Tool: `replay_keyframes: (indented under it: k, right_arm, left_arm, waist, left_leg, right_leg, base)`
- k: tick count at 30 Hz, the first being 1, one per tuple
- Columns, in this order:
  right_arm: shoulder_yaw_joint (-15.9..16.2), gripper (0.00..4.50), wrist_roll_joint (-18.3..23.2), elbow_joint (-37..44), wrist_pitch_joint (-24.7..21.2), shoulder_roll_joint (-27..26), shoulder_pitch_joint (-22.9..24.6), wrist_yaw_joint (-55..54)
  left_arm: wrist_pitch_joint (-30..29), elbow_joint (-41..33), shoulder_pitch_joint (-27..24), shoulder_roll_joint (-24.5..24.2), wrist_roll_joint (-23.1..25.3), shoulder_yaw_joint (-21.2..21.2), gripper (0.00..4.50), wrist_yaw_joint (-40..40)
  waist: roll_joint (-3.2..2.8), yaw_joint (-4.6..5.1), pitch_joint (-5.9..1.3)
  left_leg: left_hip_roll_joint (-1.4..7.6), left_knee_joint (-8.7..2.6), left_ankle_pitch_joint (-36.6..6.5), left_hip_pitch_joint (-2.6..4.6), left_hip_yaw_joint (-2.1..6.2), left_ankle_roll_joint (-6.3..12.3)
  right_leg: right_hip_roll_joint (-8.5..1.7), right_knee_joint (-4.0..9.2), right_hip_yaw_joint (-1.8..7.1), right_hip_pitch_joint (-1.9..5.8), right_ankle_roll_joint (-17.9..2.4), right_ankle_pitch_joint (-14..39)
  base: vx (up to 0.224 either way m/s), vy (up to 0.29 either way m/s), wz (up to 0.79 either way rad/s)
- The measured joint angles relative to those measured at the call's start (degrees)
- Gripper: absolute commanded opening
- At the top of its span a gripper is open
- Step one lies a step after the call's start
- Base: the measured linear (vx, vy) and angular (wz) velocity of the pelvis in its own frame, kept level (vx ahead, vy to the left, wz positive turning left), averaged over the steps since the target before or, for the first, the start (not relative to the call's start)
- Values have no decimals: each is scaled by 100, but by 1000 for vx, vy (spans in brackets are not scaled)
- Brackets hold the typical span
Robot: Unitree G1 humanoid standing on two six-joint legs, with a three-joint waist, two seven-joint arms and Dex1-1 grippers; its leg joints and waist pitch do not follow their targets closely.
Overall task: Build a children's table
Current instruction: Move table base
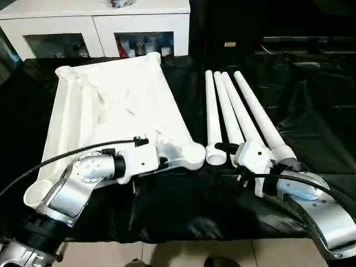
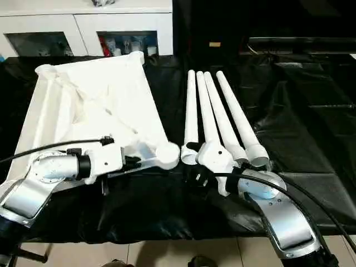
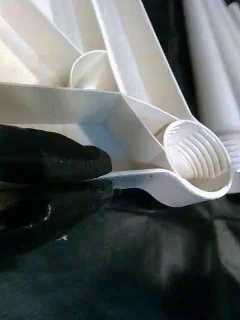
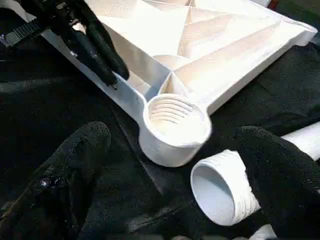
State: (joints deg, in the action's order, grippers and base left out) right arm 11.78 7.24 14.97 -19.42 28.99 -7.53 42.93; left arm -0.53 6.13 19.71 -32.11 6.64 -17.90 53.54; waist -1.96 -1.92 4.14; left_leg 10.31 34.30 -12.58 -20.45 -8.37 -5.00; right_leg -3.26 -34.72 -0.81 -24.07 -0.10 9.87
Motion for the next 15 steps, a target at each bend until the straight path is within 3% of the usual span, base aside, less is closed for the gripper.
replay_keyframes:
  k: [4,8,15]
  right_arm:
    - [0,447,-10,0,1,1,0,-1]
    - [0,450,-10,0,1,1,-1,-1]
    - [-18,450,127,1,-2,-29,-30,11]
  left_arm:
    - [1,32,1,-21,2,8,0,-5]
    - [-35,35,2,1,-86,69,58,3]
    - [-450,-921,-36,-133,-858,814,108,39]
  waist:
    - [0,-2,0]
    - [0,-2,0]
    - [-4,-10,-2]
  left_leg:
    - [0,0,0,2,-1,-1]
    - [0,0,0,1,-1,-1]
    - [-1,3,1,23,-2,-1]
  right_leg:
    - [0,-2,0,1,0,0]
    - [0,-2,0,1,0,0]
    - [-1,-8,4,16,0,0]
  base:
    - [0,0,0]
    - [0,0,0]
    - [0,0,0]
